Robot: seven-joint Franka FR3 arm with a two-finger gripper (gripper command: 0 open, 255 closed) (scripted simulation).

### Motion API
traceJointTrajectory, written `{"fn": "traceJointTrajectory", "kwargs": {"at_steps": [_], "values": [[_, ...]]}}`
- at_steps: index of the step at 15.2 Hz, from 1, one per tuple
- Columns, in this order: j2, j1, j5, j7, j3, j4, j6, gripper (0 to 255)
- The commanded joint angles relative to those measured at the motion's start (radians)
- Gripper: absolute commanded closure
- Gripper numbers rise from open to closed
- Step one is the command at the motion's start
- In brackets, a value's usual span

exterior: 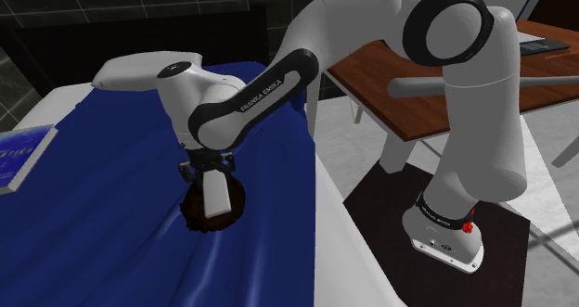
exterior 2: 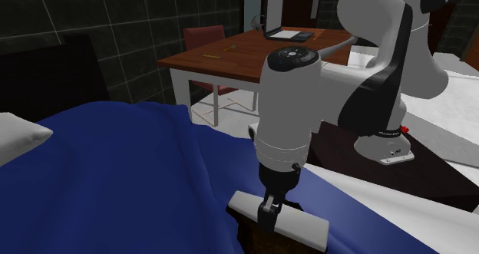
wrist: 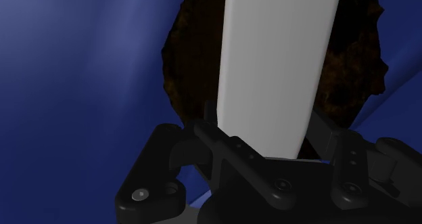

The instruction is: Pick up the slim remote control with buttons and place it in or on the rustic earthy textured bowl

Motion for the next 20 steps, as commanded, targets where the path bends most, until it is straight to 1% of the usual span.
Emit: {"fn": "traceJointTrajectory", "kwargs": {"at_steps": [1, 7, 8, 13, 17, 20], "values": [[0.002, 0.001, -0.002, 0.002, -0.001, -0.008, 0.011, 255], [0.002, 0.001, -0.002, 0.002, -0.001, -0.008, 0.011, 255], [0.002, 0.001, -0.002, 0.002, -0.001, -0.008, 0.011, 0], [0.003, 0.001, -0.002, 0.002, -0.001, -0.008, 0.011, 0], [-0.052, -0.007, 0.023, -0.014, 0.012, 0.045, -0.093, 0], [-0.052, -0.007, 0.023, -0.014, 0.012, 0.045, -0.093, 0]]}}
